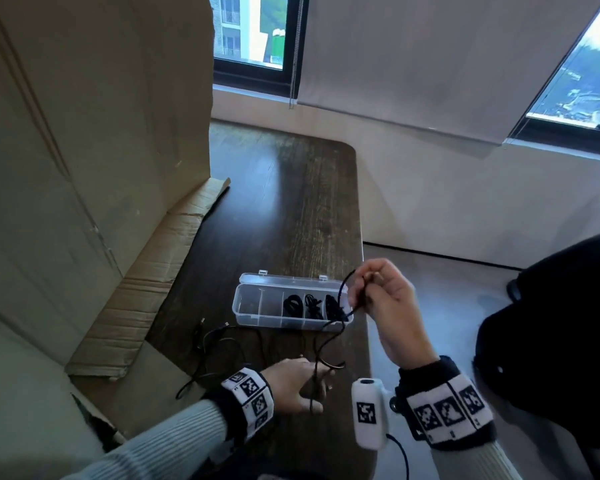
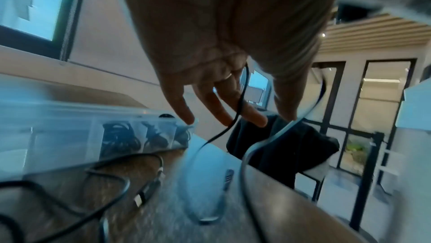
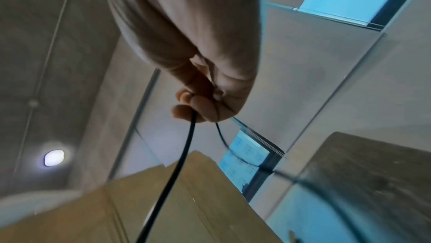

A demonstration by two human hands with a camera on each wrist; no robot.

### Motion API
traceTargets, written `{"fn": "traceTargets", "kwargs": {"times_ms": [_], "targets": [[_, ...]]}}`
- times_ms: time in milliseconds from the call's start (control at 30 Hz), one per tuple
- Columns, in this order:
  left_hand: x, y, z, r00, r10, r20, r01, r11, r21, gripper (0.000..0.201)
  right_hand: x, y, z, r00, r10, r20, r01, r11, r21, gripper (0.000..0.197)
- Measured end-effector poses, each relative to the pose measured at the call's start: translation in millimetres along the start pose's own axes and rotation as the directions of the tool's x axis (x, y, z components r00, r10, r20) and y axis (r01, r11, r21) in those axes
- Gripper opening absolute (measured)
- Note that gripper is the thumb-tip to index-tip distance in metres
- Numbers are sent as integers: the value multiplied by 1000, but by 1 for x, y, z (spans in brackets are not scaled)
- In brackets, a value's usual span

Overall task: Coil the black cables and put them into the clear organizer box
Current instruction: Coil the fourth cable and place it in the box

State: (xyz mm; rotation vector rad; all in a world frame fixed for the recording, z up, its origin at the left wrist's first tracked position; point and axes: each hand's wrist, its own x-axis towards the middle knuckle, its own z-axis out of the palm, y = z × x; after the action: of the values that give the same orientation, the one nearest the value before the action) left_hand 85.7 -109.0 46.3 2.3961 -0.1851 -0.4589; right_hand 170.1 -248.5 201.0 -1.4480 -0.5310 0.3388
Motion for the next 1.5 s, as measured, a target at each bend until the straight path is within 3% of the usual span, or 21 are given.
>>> {"fn": "traceTargets", "kwargs": {"times_ms": [67,133,267,400,467,533,600,667,733,800,867,933,1000,1067,1133,1233,1367,1500], "targets": [[1,-16,11,992,-20,123,20,1000,-1,41,-2,-28,-6,996,-68,-62,74,993,88,41],[-2,-35,20,968,-115,225,116,993,5,34,-4,-49,-16,982,-118,-146,140,979,152,39],[-21,-69,21,927,-279,250,318,939,-132,67,-4,-74,-40,926,-187,-328,235,966,112,32],[-44,-90,-2,932,-326,162,348,927,-139,85,-2,-85,-72,828,-267,-493,305,952,-4,37],[-53,-93,-17,933,-352,79,360,919,-163,80,0,-88,-84,809,-271,-521,299,954,-32,37],[-59,-90,-39,938,-339,-65,312,913,-261,75,2,-86,-91,824,-252,-508,256,965,-62,37],[-60,-83,-60,907,-348,-239,214,866,-452,69,3,-79,-87,875,-236,-424,206,972,-115,37],[-58,-64,-85,860,-355,-367,82,806,-586,48,3,-67,-75,930,-234,-284,173,959,-223,40],[-61,-32,-113,849,-192,-492,-54,896,-442,28,3,-55,-53,969,-211,-127,160,932,-326,45],[-62,4,-131,819,73,-570,-224,954,-199,23,2,-41,-27,983,-174,58,181,872,-454,59],[-62,37,-140,759,290,-582,-368,930,-18,19,1,-25,-6,964,-84,252,211,820,-533,69],[-60,57,-141,676,409,-613,-475,878,61,18,0,-9,9,906,24,424,236,802,-549,44],[-56,59,-141,602,402,-690,-517,855,47,19,-1,-3,20,869,80,489,220,822,-526,13],[-54,50,-139,571,314,-759,-494,870,-12,21,-1,-6,20,891,70,448,145,892,-428,22],[-52,33,-128,597,251,-762,-469,880,-78,26,0,-17,15,943,29,330,83,944,-320,25],[-55,0,-100,640,239,-730,-375,927,-25,30,2,-36,-4,990,-87,113,108,974,-198,23],[-62,-45,-69,668,178,-722,-211,976,45,25,1,-67,-27,961,-237,-146,230,971,-62,25],[-62,-75,-56,657,156,-738,-80,987,137,34,-5,-79,-38,912,-357,-202,331,931,-153,25]]}}
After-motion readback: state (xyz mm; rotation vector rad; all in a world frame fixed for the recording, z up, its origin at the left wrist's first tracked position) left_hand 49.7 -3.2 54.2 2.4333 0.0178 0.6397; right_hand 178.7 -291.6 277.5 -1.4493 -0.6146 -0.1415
